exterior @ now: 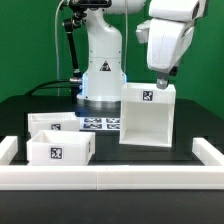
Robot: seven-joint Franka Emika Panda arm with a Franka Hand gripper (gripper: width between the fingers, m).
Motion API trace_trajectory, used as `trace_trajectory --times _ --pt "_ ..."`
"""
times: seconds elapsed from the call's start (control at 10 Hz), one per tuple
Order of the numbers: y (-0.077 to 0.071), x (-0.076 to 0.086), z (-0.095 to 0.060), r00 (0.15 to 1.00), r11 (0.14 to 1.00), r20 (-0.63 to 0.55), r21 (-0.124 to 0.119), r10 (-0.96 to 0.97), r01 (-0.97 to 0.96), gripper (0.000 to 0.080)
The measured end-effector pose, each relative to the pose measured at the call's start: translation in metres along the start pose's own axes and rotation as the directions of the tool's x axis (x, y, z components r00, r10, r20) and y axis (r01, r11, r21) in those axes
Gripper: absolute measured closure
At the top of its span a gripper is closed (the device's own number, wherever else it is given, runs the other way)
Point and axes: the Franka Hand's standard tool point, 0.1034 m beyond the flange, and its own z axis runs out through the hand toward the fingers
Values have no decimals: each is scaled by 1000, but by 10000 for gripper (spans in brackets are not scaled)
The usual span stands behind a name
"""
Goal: Assemble drawer
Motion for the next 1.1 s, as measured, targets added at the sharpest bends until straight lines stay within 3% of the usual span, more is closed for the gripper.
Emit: trace_trajectory --times 0.6,0.7,0.9,1.1 --pt "0 0 0 1000 1000 0 0 2 -2 150" --pt "-3 -3 0 998 998 -5 -11 63 -63 150" --pt "-19 -10 5 970 971 -22 4 240 -240 150" --pt "-19 -9 7 930 930 -25 9 368 -368 150"
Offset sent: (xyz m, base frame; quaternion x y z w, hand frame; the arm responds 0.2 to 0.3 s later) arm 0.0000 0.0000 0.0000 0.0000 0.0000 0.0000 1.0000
